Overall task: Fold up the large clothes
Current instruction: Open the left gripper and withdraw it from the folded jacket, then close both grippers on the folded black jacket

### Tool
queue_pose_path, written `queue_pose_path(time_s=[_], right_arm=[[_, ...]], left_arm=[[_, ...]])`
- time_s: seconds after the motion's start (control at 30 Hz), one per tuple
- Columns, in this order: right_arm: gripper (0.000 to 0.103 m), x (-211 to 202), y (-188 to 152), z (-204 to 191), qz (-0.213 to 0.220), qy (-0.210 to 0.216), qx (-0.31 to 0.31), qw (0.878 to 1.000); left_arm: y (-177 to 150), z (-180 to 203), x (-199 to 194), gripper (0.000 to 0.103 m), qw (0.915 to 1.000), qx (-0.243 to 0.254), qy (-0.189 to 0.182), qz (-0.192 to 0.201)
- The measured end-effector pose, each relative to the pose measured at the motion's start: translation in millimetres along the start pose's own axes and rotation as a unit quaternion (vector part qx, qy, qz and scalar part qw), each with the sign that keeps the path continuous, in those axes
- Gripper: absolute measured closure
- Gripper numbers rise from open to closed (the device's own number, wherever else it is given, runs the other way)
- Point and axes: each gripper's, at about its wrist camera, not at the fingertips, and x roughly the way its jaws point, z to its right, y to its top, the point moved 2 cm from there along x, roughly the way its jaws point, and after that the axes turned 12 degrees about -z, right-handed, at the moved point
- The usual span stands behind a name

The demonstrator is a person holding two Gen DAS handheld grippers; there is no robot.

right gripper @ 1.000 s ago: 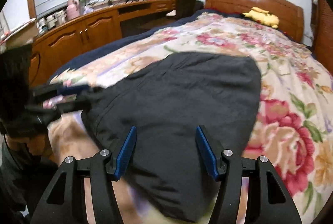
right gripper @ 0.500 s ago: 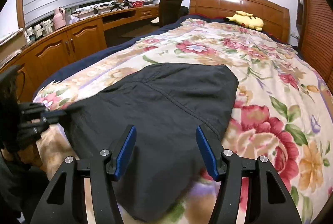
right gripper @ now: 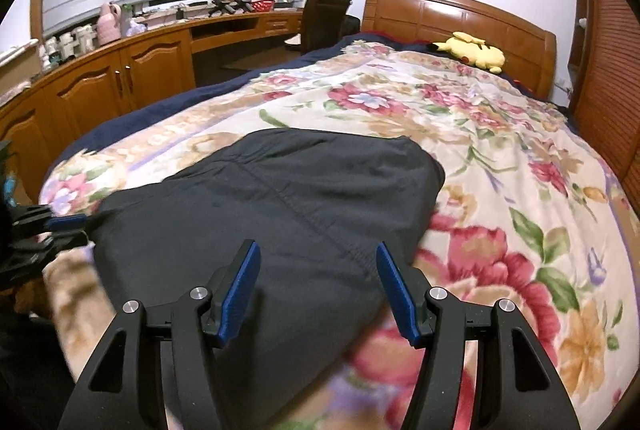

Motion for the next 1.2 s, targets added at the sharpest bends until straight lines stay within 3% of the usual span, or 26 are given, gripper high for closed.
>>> queue_pose_path(time_s=[0.2,0.3,0.43,0.7,0.87,1.07,1.2], right_arm=[[0.036,38.4,20.9,15.9,-0.025,-0.015,0.014,0.999],[0.034,57.7,31.1,24.0,-0.044,-0.016,0.025,0.999],[0.027,84.3,39.4,35.9,-0.076,-0.016,0.047,0.996],[0.007,113.0,54.9,57.7,-0.085,0.003,0.097,0.992],[0.007,127.3,56.0,63.4,-0.093,0.039,0.11,0.989],[0.007,135.1,54.7,63.3,-0.101,0.046,0.104,0.988],[0.007,139.4,59.0,68.8,-0.109,0.056,0.108,0.987]], left_arm=[[-5.7,-6.4,6.9,0.056,0.9997,0.003,-0.018,-0.018],[-5.2,-4.5,13.8,0.024,0.9992,0.007,-0.029,-0.025],[-3.4,-8.2,17.8,0.023,0.9993,-0.002,-0.026,-0.027],[-4.2,-23.1,32.3,0.023,0.9983,-0.028,-0.016,-0.049],[-4.4,-18.7,33.1,0.023,0.9982,-0.026,-0.02,-0.051],[-4.1,-7.9,35.2,0.024,0.9978,-0.01,-0.032,-0.057],[-2.6,-6.7,38.3,0.034,0.9968,-0.009,-0.047,-0.064]])
